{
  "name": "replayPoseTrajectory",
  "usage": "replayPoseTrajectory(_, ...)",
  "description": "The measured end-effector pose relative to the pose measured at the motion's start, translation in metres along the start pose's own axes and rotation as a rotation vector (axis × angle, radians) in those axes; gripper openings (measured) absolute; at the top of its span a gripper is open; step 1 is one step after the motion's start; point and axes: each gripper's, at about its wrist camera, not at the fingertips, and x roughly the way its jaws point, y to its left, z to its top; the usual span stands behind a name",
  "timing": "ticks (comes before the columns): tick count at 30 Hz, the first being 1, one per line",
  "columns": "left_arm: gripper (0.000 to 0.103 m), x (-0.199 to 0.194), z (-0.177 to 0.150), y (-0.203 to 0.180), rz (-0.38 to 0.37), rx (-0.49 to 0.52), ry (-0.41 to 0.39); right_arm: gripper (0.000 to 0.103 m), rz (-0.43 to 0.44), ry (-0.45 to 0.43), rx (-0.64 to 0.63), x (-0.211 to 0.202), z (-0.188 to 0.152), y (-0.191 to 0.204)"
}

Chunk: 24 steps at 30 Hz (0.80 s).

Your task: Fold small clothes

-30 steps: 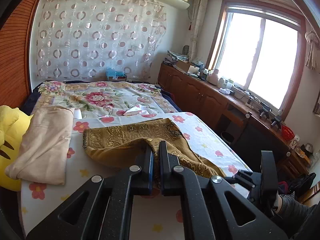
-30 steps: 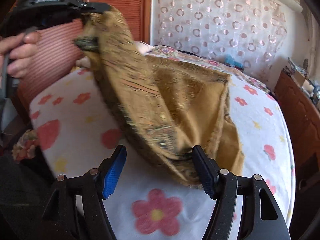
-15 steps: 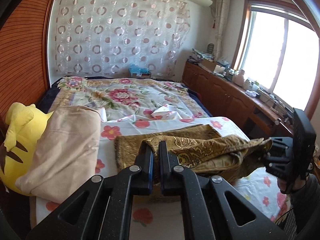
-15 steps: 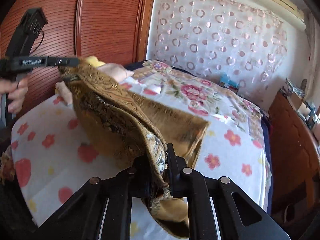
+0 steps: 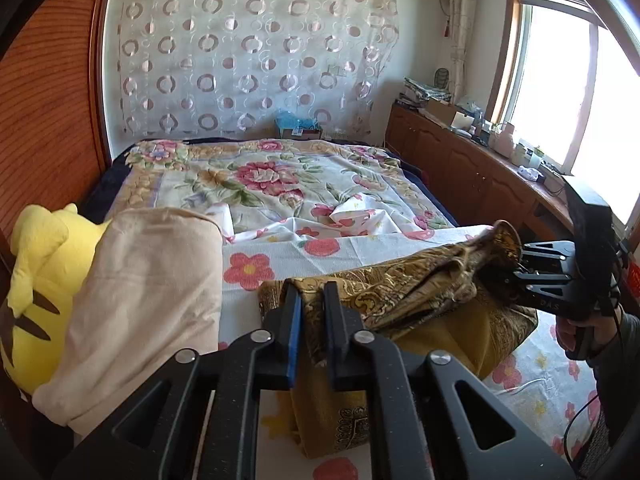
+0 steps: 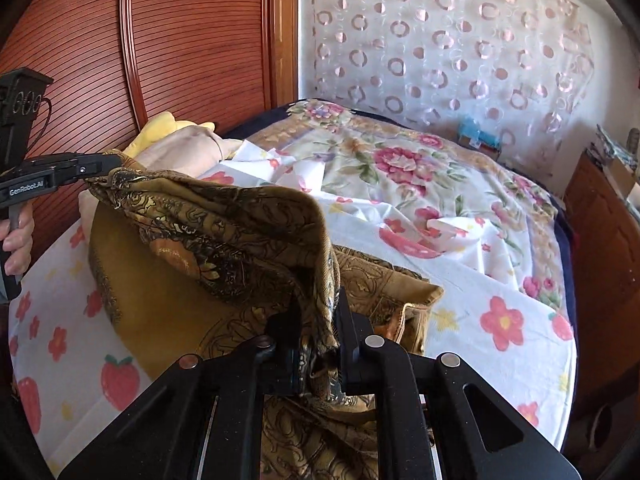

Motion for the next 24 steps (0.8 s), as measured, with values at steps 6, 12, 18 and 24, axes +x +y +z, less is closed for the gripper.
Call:
replayPoseTrajectory(6,0.052,-0.005,0.001,0.002,-0.01,0.033,-0.002,0.015,0.024,0.015,0.021,0.015,0.01,-0.016)
replayPoseTrajectory(12,0.053,0.029,-0.007,0.01,0.013,0.018,0.079,0.038,-0.028,-0.012,0.091,0.011,0.022,-0.035)
replayPoseTrajectory(18,0.053,0.054,-0.009,0.017,0.034,0.01,0.128,0.045,-0.092,-0.052,0.112,-0.026,0.017,-0.039)
replayPoseTrajectory(24,0.053,0.076,-0.008,0.025,0.043,-0.005,0.173,0.061,-0.067,-0.014,0.158,-0.043,-0.015,-0.031)
